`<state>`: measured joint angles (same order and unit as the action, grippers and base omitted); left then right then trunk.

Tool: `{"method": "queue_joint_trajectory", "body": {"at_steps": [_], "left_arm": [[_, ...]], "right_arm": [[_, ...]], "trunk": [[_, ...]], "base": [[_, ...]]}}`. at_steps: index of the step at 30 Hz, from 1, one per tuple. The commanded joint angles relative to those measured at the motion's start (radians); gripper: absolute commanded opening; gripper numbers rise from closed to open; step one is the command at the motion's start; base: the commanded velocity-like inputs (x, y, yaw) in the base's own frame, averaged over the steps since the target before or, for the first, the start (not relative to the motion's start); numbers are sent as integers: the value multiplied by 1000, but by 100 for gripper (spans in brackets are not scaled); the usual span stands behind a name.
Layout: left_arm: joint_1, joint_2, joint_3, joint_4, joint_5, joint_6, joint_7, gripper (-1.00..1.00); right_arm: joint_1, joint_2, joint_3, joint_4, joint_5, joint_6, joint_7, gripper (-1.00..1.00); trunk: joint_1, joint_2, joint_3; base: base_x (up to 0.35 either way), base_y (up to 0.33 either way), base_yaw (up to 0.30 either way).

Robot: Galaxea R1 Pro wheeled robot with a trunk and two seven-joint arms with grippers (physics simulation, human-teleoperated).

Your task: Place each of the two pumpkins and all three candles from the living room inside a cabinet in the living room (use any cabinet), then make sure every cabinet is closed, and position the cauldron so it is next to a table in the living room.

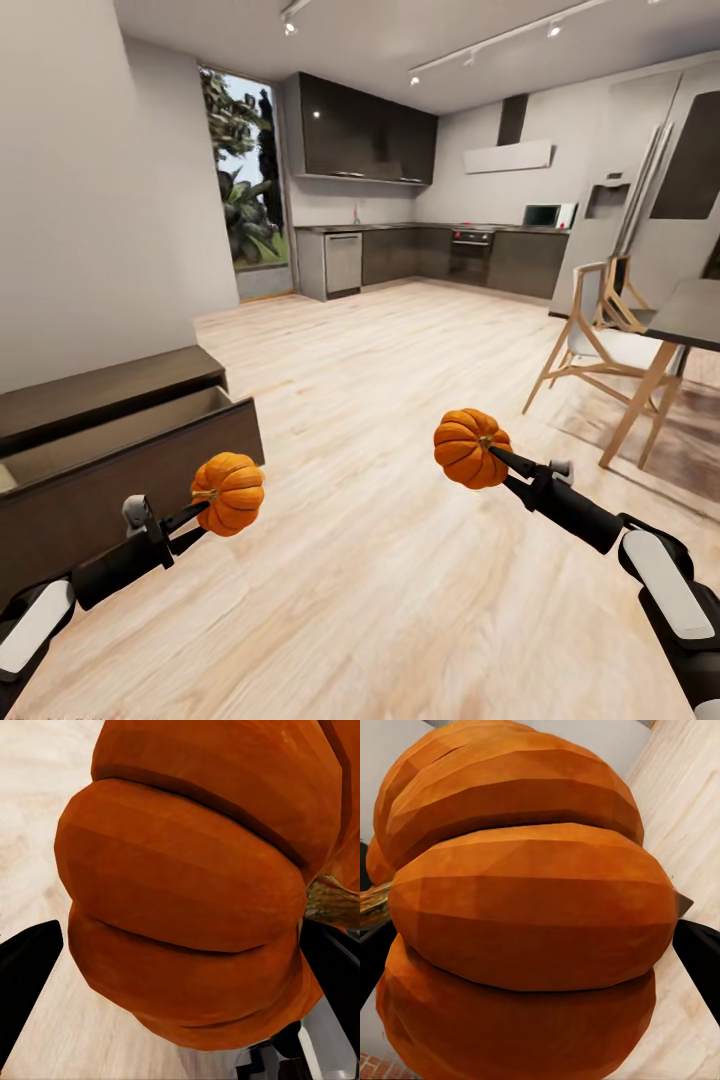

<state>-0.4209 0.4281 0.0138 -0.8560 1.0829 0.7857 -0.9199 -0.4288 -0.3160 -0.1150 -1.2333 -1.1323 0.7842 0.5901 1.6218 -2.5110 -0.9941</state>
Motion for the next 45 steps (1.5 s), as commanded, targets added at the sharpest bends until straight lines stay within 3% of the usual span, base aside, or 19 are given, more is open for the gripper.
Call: {"method": "queue_joint_trajectory", "body": {"at_steps": [1,12,22,39,45], "left_arm": [[-1,0,0,0,4,6,-1,-100],[-1,0,2,0,5,6,-1,-100],[-1,1,4,0,5,6,-1,-100],[-1,1,3,0,5,6,-1,-100],[-1,0,3,0,5,6,-1,-100]], "right_arm": [[0,0,-2,0,-6,7,1,-100],[-1,0,-2,0,-5,7,1,-100],[0,0,-2,0,-7,7,1,-100],[0,0,-1,1,-7,7,-1,-100],[-1,0,-3,-8,-3,6,-1,-100]], "trunk": [[0,0,-1],[0,0,-1],[0,0,-1],[-8,4,65],[-10,5,88]], "base": [[225,-232,289],[236,-194,289],[20,-13,286],[0,0,281],[0,0,79]]}}
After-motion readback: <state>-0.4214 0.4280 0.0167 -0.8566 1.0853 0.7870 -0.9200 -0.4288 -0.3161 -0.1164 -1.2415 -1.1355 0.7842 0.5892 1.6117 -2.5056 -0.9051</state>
